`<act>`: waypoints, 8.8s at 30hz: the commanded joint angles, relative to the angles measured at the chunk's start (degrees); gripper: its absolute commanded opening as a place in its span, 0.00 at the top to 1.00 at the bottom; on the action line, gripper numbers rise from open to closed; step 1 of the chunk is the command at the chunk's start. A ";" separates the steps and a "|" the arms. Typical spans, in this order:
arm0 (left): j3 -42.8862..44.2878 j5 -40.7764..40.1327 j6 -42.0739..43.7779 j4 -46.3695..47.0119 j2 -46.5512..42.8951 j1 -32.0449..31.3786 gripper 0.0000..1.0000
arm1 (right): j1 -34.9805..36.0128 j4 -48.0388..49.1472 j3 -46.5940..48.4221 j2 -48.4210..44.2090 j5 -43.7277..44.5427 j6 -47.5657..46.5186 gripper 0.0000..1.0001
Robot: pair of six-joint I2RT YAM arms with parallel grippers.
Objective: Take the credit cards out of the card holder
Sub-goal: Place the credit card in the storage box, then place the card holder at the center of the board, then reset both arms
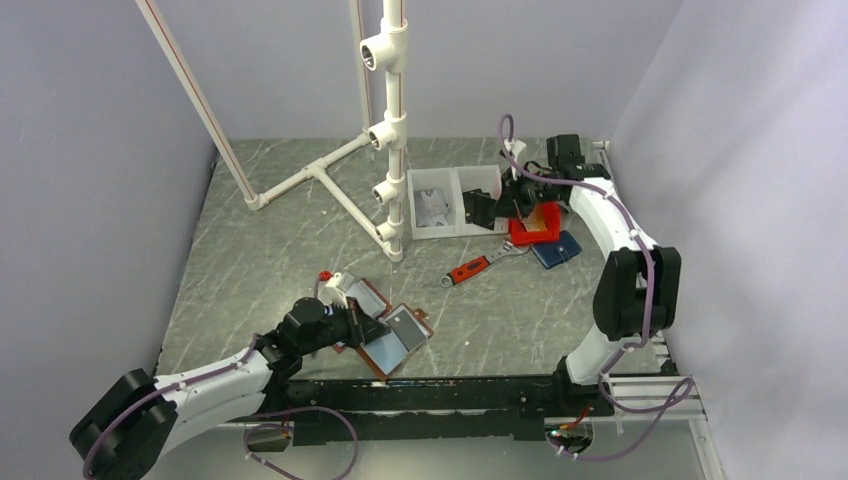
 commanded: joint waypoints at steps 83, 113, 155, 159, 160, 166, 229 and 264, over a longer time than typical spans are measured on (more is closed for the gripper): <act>20.32 -3.50 -3.39 -29.37 -5.77 0.17 0.39 | -10.55 19.32 -21.76 -34.71 -21.25 4.93 0.47; 57.18 7.80 26.55 -63.06 3.83 44.90 0.01 | -22.88 21.88 -21.49 -36.98 -17.55 15.55 0.08; 44.19 -7.14 35.15 -57.17 -8.69 36.26 0.01 | -30.74 21.60 -24.15 -35.96 -6.78 29.48 0.00; 44.19 -7.08 35.05 -57.26 -9.17 36.26 0.01 | -31.22 22.27 -24.20 -35.77 -8.27 30.51 0.00; 44.19 -7.14 35.05 -57.31 -9.20 36.26 0.00 | -31.24 22.41 -24.25 -35.74 -8.47 30.84 0.00; 44.10 -7.02 34.97 -57.26 -9.14 36.28 0.00 | -31.33 22.40 -24.30 -35.65 -10.64 30.46 0.00; 44.01 -7.02 35.09 -57.53 -9.13 36.26 0.00 | -31.33 19.81 -22.84 -35.58 -10.66 27.42 0.00; 44.01 -7.16 35.05 -57.62 -9.32 36.26 0.00 | -31.36 20.23 -23.16 -35.83 -9.54 27.87 0.00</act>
